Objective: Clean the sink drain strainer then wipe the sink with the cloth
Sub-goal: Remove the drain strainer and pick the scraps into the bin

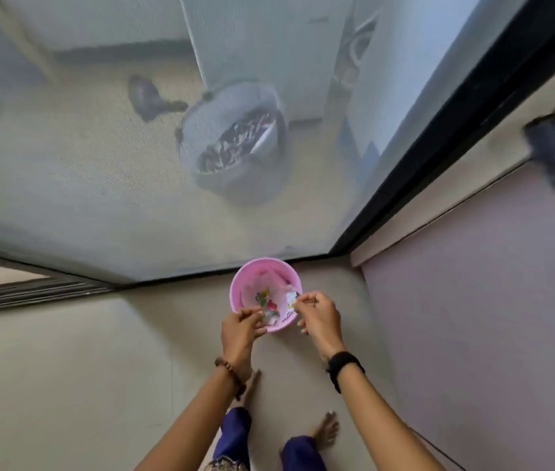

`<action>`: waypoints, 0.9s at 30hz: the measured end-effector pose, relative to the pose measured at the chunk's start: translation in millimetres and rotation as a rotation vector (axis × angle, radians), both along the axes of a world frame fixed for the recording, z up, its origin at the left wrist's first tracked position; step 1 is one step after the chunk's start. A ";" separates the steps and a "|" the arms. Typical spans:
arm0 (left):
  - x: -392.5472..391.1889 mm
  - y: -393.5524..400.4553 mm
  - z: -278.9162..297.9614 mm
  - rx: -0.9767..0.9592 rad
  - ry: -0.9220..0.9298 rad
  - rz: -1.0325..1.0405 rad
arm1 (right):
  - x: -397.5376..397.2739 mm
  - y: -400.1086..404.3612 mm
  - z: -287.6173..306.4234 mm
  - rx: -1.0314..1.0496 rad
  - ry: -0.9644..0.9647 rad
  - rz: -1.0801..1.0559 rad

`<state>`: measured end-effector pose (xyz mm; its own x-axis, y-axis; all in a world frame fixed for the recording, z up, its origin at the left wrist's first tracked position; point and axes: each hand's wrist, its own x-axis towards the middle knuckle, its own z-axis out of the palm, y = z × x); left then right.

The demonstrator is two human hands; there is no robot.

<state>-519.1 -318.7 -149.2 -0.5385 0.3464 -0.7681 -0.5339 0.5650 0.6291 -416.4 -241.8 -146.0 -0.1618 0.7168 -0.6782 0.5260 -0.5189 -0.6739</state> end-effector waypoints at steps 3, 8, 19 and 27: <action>-19.8 13.7 -82.9 -0.086 0.006 0.000 | -29.2 8.1 -77.5 -0.018 -0.112 0.027; -50.3 33.8 -200.5 -0.198 0.038 -0.072 | -62.6 17.9 -193.6 -0.039 -0.227 0.048; -58.5 37.3 -189.1 -0.066 -0.217 -0.118 | -65.4 11.6 -195.6 -0.146 -0.050 -0.270; -5.1 57.8 6.5 0.206 -0.620 0.037 | -10.9 30.6 7.1 -0.406 0.568 -0.711</action>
<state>-524.2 -260.9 -142.7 -0.0315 0.5094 -0.8600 -0.8495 0.4397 0.2916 -427.3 -211.2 -138.9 -0.1610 0.5034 -0.8489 -0.3421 -0.8353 -0.4304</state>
